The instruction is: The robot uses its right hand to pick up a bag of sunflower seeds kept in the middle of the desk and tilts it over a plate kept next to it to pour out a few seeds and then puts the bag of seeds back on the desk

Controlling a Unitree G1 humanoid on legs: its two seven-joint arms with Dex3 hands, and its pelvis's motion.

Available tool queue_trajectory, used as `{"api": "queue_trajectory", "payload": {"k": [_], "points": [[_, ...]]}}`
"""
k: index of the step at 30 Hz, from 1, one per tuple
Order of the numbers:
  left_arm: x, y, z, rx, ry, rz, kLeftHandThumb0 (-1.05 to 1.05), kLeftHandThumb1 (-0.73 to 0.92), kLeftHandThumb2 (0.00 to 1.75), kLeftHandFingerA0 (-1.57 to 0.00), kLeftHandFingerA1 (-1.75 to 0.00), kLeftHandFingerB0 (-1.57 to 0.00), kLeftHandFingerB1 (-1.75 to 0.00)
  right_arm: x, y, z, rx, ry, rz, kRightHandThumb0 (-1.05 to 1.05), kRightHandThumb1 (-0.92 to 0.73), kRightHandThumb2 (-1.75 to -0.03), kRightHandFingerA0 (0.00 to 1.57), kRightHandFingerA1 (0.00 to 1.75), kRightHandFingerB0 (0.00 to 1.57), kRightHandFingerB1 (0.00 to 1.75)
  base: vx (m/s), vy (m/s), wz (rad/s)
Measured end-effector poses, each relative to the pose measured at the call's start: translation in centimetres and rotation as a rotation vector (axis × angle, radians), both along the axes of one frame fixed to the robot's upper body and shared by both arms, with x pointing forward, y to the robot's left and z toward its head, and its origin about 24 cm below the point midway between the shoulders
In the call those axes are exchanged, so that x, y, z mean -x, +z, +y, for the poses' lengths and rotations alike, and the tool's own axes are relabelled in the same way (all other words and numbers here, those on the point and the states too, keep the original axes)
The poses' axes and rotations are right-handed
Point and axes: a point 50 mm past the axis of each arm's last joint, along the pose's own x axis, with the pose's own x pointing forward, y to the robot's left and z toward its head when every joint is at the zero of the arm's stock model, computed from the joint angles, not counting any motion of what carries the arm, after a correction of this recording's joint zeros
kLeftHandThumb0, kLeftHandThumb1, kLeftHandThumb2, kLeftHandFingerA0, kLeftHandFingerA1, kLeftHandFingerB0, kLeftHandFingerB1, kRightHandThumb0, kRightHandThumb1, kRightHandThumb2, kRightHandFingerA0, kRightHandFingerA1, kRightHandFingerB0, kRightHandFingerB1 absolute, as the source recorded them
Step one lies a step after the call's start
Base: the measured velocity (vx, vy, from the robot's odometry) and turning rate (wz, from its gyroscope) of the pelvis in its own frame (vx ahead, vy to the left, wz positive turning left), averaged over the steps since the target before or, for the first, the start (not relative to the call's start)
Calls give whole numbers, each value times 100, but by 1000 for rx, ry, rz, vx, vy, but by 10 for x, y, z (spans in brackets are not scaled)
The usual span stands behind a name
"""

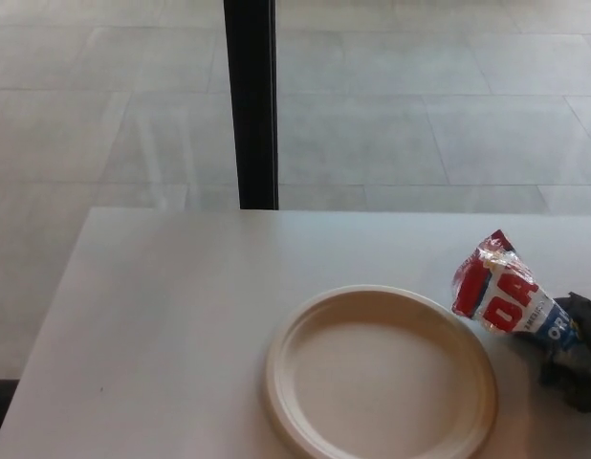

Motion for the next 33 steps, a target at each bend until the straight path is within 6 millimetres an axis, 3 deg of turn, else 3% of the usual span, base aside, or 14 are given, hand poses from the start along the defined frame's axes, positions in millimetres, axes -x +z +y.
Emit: {"api": "queue_trajectory", "payload": {"k": [1,2,6,9,10,12,16,20,21,22,23,26,27,33], "points": [[0,0,0,0,4,-4,-79,63,110,-22,-59,-44,-57,0,0,-1,5,2,6,-19,-73,-85,85,114,59,56,0,0,0],[0,0,0,-1,6,-6,-84,84,66,-32,-60,-45,-42,-1,1,-1,9,4,10,-21,-75,-84,89,129,64,57,0,0,0],[0,0,0,-1,4,-2,-91,68,84,-29,-61,-44,-47,-4,3,-4,62,19,32,-21,-63,-102,92,160,87,87,0,0,0],[0,0,0,-1,4,-2,-88,82,65,-29,-61,-46,-43,-4,3,-7,109,36,49,-22,-58,-116,90,166,90,114,0,0,0],[1,0,0,-1,5,-2,-86,83,65,-28,-65,-45,-45,-3,4,-7,119,41,53,-30,-73,-82,77,168,62,136,0,0,0],[1,0,0,-2,3,-3,-85,83,65,-29,-60,-44,-44,-2,2,-8,137,46,59,-30,-77,-79,68,171,54,144,0,0,0],[1,1,1,-5,2,-7,-86,84,65,-27,-64,-42,-45,3,-2,-12,118,19,29,-33,-80,-69,72,162,65,127,0,0,0],[3,1,1,-7,-3,-7,-89,69,85,-24,-58,-37,-48,11,-7,-15,80,-12,-37,-19,-63,-105,82,175,69,168,0,0,0],[3,1,1,-7,-5,-5,-82,86,66,-26,-54,-42,-40,11,-6,-15,69,-16,-58,-23,-67,-102,83,175,68,166,0,0,0],[3,1,0,-7,-11,-1,-88,69,82,-26,-58,-40,-48,12,-7,-15,59,-18,-80,-24,-68,-103,85,175,69,165,0,0,0],[4,0,0,-6,-13,1,-83,83,65,-28,-55,-43,-41,14,-8,-14,53,-16,-99,-22,-68,-101,84,175,68,163,0,0,0],[4,0,0,-6,-14,2,-90,69,83,-26,-55,-41,-45,16,-8,-12,36,-9,-152,-23,-69,-101,82,175,64,164,0,0,0],[4,0,0,-6,-16,4,-82,84,66,-27,-50,-44,-38,17,-8,-11,31,-6,-162,-27,-75,-98,83,175,57,171,0,0,0],[5,0,0,-7,-19,9,-82,84,66,-26,-52,-40,-39,18,-6,-6,7,23,-208,-16,-66,-103,84,175,67,163,0,0,0]]}}
